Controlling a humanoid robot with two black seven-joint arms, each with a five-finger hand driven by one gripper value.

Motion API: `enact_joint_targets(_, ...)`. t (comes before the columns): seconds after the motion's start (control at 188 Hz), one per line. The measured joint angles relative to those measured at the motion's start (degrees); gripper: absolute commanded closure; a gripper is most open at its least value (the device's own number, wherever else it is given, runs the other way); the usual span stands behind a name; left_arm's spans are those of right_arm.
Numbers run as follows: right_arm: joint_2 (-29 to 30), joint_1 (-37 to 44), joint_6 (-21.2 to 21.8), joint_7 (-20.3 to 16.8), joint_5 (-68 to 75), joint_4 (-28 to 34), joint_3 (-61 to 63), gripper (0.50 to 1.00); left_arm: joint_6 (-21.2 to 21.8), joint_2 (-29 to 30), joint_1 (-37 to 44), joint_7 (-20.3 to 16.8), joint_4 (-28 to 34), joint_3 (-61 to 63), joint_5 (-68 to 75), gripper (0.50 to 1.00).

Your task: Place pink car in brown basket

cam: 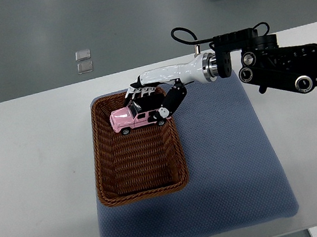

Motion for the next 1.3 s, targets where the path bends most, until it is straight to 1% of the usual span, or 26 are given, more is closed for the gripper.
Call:
enact_joint_targets(0.176, 6.2, -1.7, -2.4, 0.1, -0.2, -4.7, -2.2, 1.0, 0.0, 0.0, 0.0, 0.0, -0.1, 0.0, 0.1, 0.5)
enact_joint_targets(0.367, 9.8, -4.4, -5.1, 0.4, -0.5, -7.8, -2.7, 0.996, 0.0, 0.0, 0.0, 0.0, 0.0, 0.1, 0.1, 0.5)
enact_joint_targets(0.372, 9.8, -4.5, -5.2, 0.4, -0.6, -7.8, -2.7, 0.977, 0.0, 0.0, 0.0, 0.0, 0.0, 0.1, 0.1, 0.5)
enact_joint_targets(0.378, 9.9, -4.6, -5.3, 0.4, -0.6, -7.9, -2.7, 0.977, 0.0, 0.0, 0.0, 0.0, 0.0, 0.1, 0.1, 0.5)
enact_joint_targets(0.383, 10.0, -4.6, -5.3, 0.5, -0.6, -8.0, -2.7, 0.961, 0.0, 0.0, 0.0, 0.0, 0.0, 0.1, 0.1, 0.5)
enact_joint_targets(0.431, 10.6, -5.4, -6.0, 0.9, -1.1, -8.8, -2.7, 0.908, 0.0, 0.0, 0.0, 0.0, 0.0, 0.1, 0.1, 0.5)
enact_joint_targets(0.457, 10.9, -5.8, -6.3, 1.2, -1.3, -9.1, -2.7, 0.863, 0.0, 0.0, 0.0, 0.0, 0.0, 0.1, 0.0, 0.5)
enact_joint_targets(0.468, 11.0, -5.9, -6.3, 1.3, -1.4, -9.3, -2.7, 0.863, 0.0, 0.0, 0.0, 0.0, 0.0, 0.1, 0.0, 0.5)
enact_joint_targets(0.479, 11.1, -6.1, -6.4, 1.3, -1.5, -9.4, -2.7, 0.836, 0.0, 0.0, 0.0, 0.0, 0.0, 0.1, 0.0, 0.5)
enact_joint_targets(0.516, 11.3, -6.6, -6.6, 1.5, -1.9, -9.7, -2.8, 0.801, 0.0, 0.0, 0.0, 0.0, 0.0, 0.1, 0.0, 0.5)
enact_joint_targets(0.543, 11.3, -6.8, -6.7, 1.6, -2.0, -9.8, -2.8, 0.763, 0.0, 0.0, 0.0, 0.0, 0.0, 0.1, 0.0, 0.5)
enact_joint_targets(0.553, 11.4, -6.9, -6.7, 1.7, -2.1, -9.9, -2.8, 0.762, 0.0, 0.0, 0.0, 0.0, 0.0, 0.1, 0.0, 0.5)
enact_joint_targets(0.559, 11.4, -6.9, -6.7, 1.7, -2.1, -9.9, -2.8, 0.746, 0.0, 0.0, 0.0, 0.0, 0.0, 0.1, 0.0, 0.5)
enact_joint_targets(0.564, 11.4, -6.9, -6.7, 1.7, -2.1, -9.9, -2.8, 0.746, 0.0, 0.0, 0.0, 0.0, 0.0, 0.1, 0.0, 0.5)
enact_joint_targets(0.569, 11.4, -7.0, -6.7, 1.7, -2.1, -9.9, -2.8, 0.73, 0.0, 0.0, 0.0, 0.0, 0.0, 0.1, 0.0, 0.5)
enact_joint_targets(0.574, 11.4, -7.0, -6.7, 1.7, -2.2, -9.9, -2.8, 0.73, 0.0, 0.0, 0.0, 0.0, 0.0, 0.1, 0.0, 0.5)
enact_joint_targets(0.59, 11.4, -7.1, -6.7, 1.7, -2.2, -9.9, -2.8, 0.699, 0.0, 0.0, 0.0, 0.0, 0.0, 0.1, 0.0, 0.5)
enact_joint_targets(0.638, 11.4, -7.3, -6.7, 1.7, -2.3, -10.0, -2.7, 0.656, 0.0, 0.0, 0.0, 0.0, 0.0, 0.2, 0.0, 0.5)
enact_joint_targets(0.649, 11.4, -7.3, -6.7, 1.8, -2.3, -10.0, -2.7, 0.642, 0.0, 0.0, 0.0, 0.0, 0.0, 0.2, 0.0, 0.5)
enact_joint_targets(0.654, 11.4, -7.3, -6.7, 1.8, -2.3, -10.0, -2.7, 0.626, 0.0, 0.0, 0.0, 0.0, 0.1, 0.2, 0.0, 0.5)
enact_joint_targets(0.66, 11.4, -7.4, -6.7, 1.8, -2.3, -10.0, -2.7, 0.626, 0.0, 0.0, 0.0, 0.0, 0.1, 0.2, 0.0, 0.5)
enact_joint_targets(0.665, 11.4, -7.4, -6.7, 1.8, -2.3, -10.0, -2.7, 0.607, 0.0, 0.0, 0.0, 0.0, 0.1, 0.2, 0.0, 0.5)
enact_joint_targets(0.686, 11.4, -7.4, -6.7, 1.8, -2.3, -10.0, -2.6, 0.589, 0.0, 0.0, 0.0, 0.0, 0.1, 0.2, 0.0, 0.5)
enact_joint_targets(0.957, 9.6, -6.5, -6.3, 1.8, -1.0, -9.9, 0.7, 0.587, 0.0, 0.0, 0.0, 0.0, 0.2, 0.2, -0.1, 0.5)
enact_joint_targets(1.09, 6.7, -7.4, -5.1, 1.9, 2.4, -9.8, 9.5, 0.587, 0.0, 0.0, 0.0, 0.0, 0.2, 0.1, -0.1, 0.5)
enact_joint_targets(1.298, 4.8, -15.0, -2.2, 1.9, 21.3, -9.8, 29.2, 0.587, 0.0, 0.0, 0.0, 0.0, 0.1, 0.1, -0.1, 0.5)
